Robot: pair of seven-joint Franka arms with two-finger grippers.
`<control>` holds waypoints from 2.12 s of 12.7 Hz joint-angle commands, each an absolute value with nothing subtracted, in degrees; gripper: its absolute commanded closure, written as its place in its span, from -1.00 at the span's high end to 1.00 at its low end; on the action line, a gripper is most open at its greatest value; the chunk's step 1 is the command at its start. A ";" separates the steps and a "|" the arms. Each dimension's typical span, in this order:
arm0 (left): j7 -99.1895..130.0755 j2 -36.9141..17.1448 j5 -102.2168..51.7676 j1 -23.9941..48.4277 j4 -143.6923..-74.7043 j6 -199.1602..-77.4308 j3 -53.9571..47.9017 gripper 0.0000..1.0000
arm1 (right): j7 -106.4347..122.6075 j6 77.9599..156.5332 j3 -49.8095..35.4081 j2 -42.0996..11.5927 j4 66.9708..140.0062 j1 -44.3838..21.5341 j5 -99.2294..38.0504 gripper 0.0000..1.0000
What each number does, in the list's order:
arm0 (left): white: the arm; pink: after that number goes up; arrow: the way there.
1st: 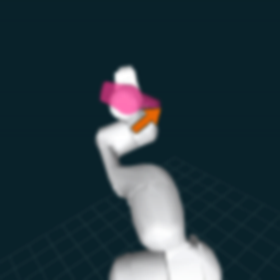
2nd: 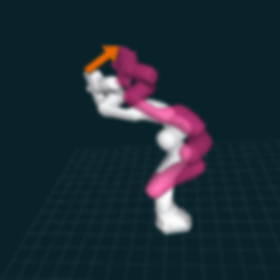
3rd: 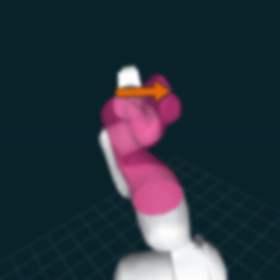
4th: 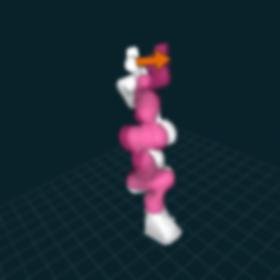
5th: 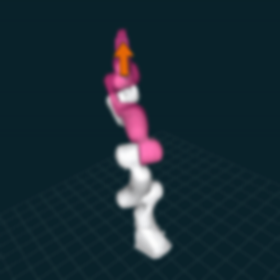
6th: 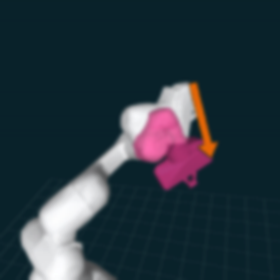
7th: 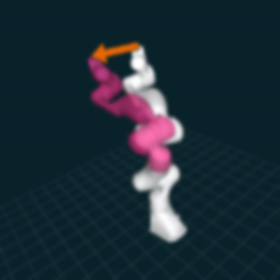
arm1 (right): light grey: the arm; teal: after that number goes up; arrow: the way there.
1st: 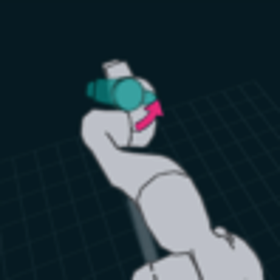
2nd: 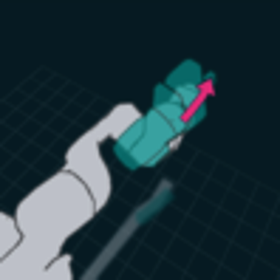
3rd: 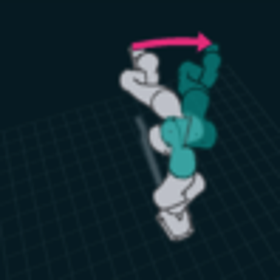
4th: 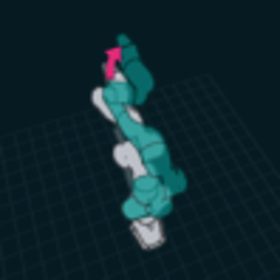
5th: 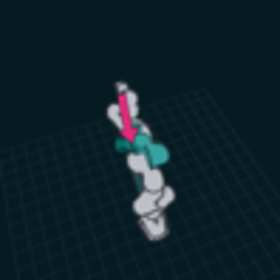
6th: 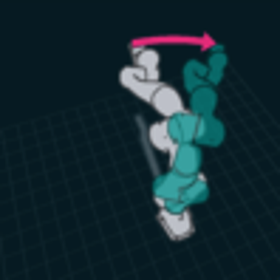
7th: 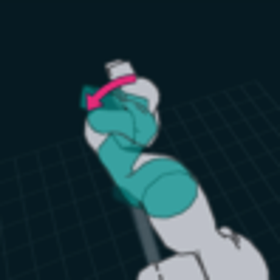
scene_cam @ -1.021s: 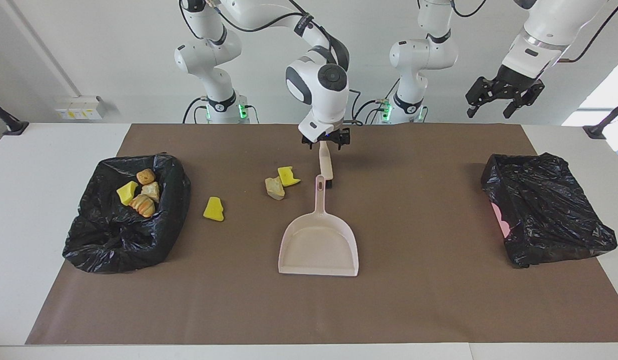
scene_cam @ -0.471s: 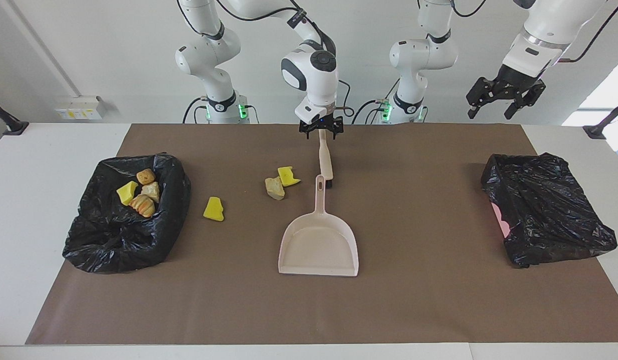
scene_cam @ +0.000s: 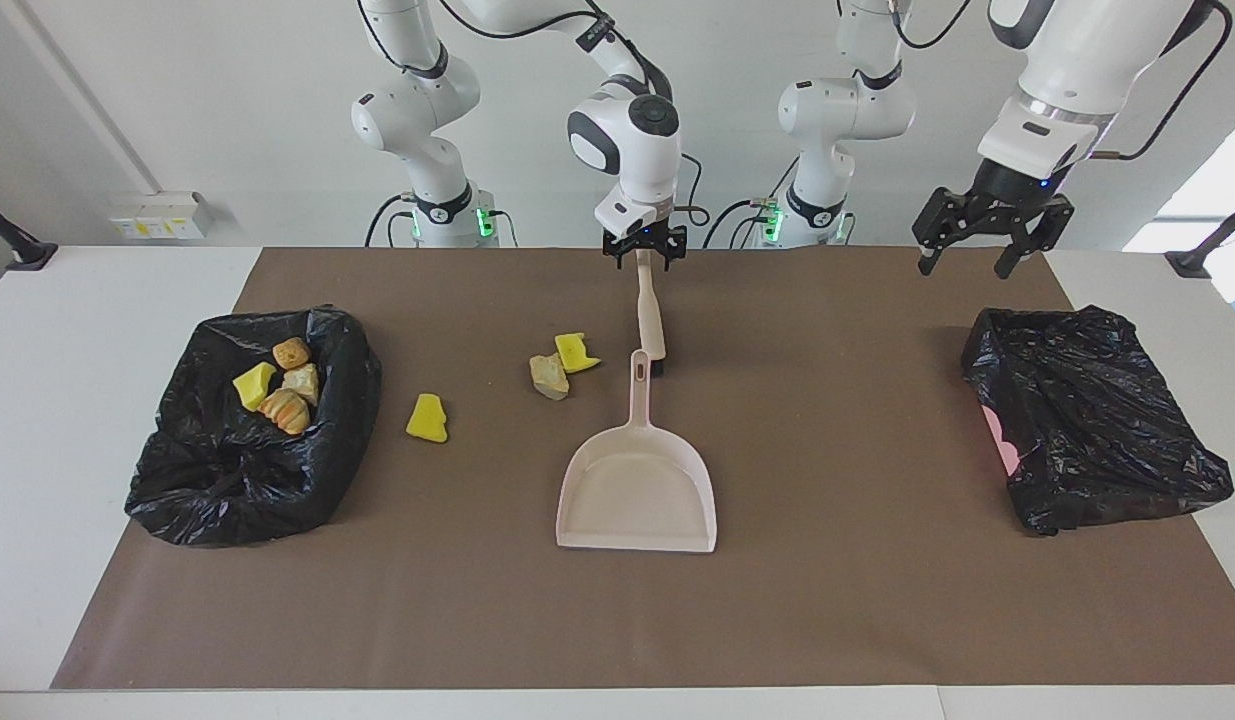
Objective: Sweep and dump trash in bin
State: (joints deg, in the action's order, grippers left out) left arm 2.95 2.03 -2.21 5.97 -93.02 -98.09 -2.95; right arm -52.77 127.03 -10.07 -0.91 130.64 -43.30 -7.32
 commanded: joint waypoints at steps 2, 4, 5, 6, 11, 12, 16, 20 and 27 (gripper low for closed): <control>9.57 -3.68 -1.49 12.99 -92.02 -105.80 -2.72 1.00 | -53.96 128.94 -10.11 -0.26 132.36 -43.42 -8.44 0.32; 12.81 -7.36 -1.15 17.99 -92.02 -106.61 -2.64 1.00 | -53.96 129.02 -10.11 -0.35 132.36 -43.33 -8.52 -0.19; 16.31 -9.21 -0.79 20.11 -91.93 -107.48 -2.64 1.00 | -53.88 129.11 -10.11 -0.53 132.36 -43.24 -8.53 -0.29; 19.22 -9.40 -0.70 21.61 -92.11 -110.97 -2.72 1.00 | -54.05 129.20 -10.11 -1.14 132.36 -43.33 -8.53 -0.29; 26.45 -14.94 -0.44 29.52 -93.42 -114.25 -2.72 1.00 | -54.05 127.98 -10.11 -2.46 129.74 -42.89 -8.44 -1.00; 26.72 -16.16 -0.44 30.31 -94.04 -115.21 -2.72 1.00 | -54.05 126.49 -10.02 -1.76 129.47 -42.63 -8.52 -1.00; 30.14 -17.75 -0.53 34.01 -97.19 -120.39 -2.72 1.00 | -53.09 118.85 -9.84 2.01 128.67 -38.95 -8.61 -1.00; 33.04 -18.54 -0.61 35.68 -99.58 -123.57 -2.81 1.00 | -49.67 110.67 -9.67 4.65 128.67 -34.12 -7.65 -1.00; 34.45 -21.53 -1.23 38.14 -100.38 -126.74 -2.72 1.00 | -42.29 100.91 -9.58 7.21 128.67 -21.38 2.79 -1.00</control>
